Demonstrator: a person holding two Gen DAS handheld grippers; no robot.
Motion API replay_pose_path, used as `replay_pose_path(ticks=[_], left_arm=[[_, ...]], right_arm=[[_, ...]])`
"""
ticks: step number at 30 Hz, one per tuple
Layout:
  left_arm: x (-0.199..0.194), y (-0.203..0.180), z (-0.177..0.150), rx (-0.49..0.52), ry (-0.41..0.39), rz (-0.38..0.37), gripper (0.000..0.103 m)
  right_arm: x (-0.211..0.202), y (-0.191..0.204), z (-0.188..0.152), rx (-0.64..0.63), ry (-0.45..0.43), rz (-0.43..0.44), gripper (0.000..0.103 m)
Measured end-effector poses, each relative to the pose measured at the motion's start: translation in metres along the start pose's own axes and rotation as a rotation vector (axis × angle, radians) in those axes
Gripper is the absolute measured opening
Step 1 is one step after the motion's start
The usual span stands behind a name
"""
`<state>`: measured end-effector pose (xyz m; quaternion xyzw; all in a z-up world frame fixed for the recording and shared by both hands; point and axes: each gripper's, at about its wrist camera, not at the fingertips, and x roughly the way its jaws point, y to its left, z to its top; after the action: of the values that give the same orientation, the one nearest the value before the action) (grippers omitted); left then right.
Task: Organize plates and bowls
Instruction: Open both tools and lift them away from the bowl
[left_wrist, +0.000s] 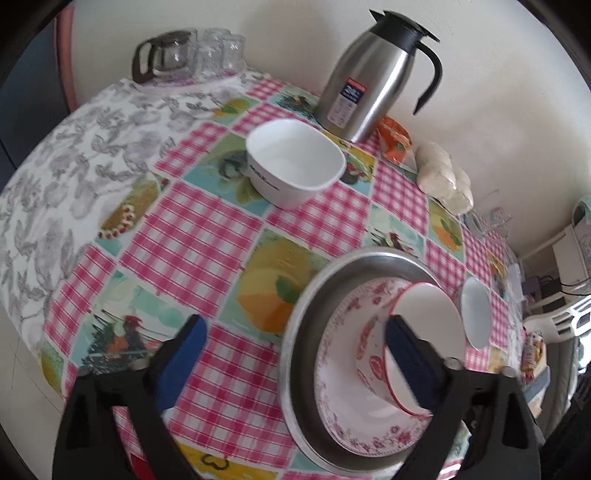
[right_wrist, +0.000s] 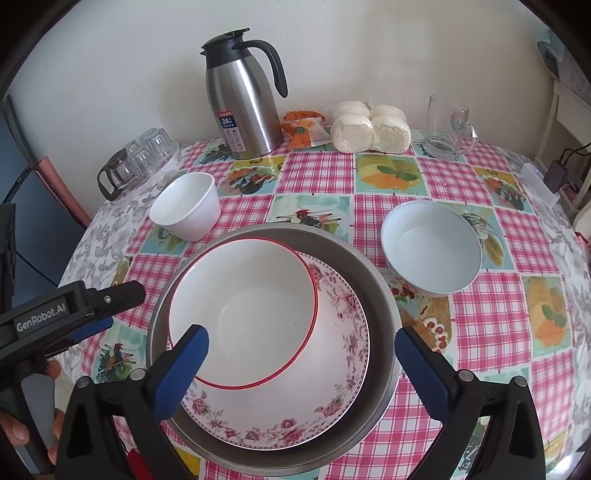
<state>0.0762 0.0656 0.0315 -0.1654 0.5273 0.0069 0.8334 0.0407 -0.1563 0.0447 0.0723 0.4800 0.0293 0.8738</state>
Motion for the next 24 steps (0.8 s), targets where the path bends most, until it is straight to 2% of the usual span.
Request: replay_pose_path(ticks=[3,8,12,20,24], left_arm=[[-0.006,0.005,0.003,0.009,-0.052,0.047,0.103],[-0.018,0.019,0.01,-0.02,-0.14,0.053,0.103],[-0.023,0.02,0.017,0.001,-0.199,0.072,0.103],[-0.024,0.027,0.028,-0.022,-0.247,-0.016,0.103],[-0.022,0.028,0.036,-0.025,-0.269,-0.037,0.103]], right_arm=[[0.0,0.001,-0.001,-0.005,-0.011,0.0,0.103],[-0.003,0.003,-0.001,-0.013,-0.036,-0.002,0.103],[-0.006,0.007,-0.001,-0.024,-0.056,-0.001,0.103],[-0.006,0.023,0.0,-0.046,-0.073,-0.002,0.103],[-0.005,0.034,0.003,-0.072,-0.057,0.01,0.103]])
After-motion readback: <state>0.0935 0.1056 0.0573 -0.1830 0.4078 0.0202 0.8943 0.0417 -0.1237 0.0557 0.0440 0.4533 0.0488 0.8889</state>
